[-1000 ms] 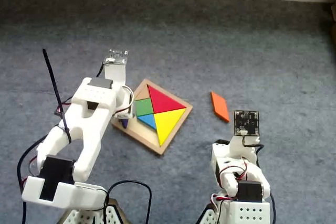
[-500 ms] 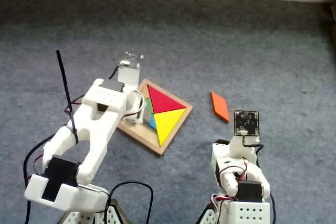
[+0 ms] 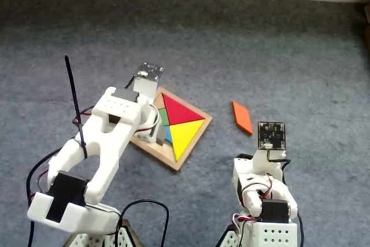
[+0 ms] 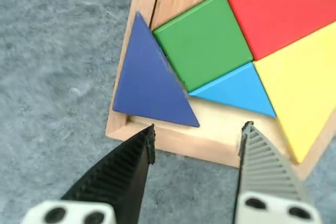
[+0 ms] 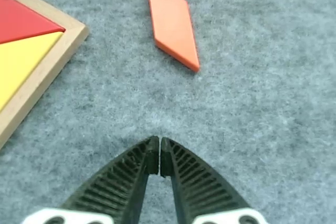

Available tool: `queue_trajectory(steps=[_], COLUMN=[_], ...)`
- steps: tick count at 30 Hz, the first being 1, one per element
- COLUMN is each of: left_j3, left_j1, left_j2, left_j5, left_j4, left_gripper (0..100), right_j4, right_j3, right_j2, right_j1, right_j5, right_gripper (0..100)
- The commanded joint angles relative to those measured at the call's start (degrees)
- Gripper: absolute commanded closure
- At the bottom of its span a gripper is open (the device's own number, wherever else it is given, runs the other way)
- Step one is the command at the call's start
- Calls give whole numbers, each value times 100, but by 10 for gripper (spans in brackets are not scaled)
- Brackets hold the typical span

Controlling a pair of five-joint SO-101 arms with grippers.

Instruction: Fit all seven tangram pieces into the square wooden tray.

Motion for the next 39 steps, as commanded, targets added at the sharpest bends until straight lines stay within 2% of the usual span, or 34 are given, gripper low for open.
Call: queue_trajectory(steps=[1, 9, 15, 20, 23, 29, 39], left_j3=[-224, -681, -927, -848, -444, 708, 752], left_j1=[31, 13, 13, -119, -418, -963, -980], left_j2=[-277, -277, -277, -804, -1253, -1604, -1323], left_j5=[-44, -44, -53, -70, -62, -35, -26], left_j4=[308, 756, 765, 721, 158, -1714, -1969], left_gripper=[738, 738, 738, 800, 815, 815, 816], right_j4=[-13, -13, -13, -13, -13, -13, -13], right_j3=[637, 637, 637, 637, 637, 637, 637], right_j2=[-119, -119, -119, -119, -119, -119, -119], right_j1=[57, 57, 57, 57, 57, 57, 57], right_j5=[-26, -26, -26, -18, -18, -18, -18], right_gripper=[972, 972, 972, 972, 972, 972, 972])
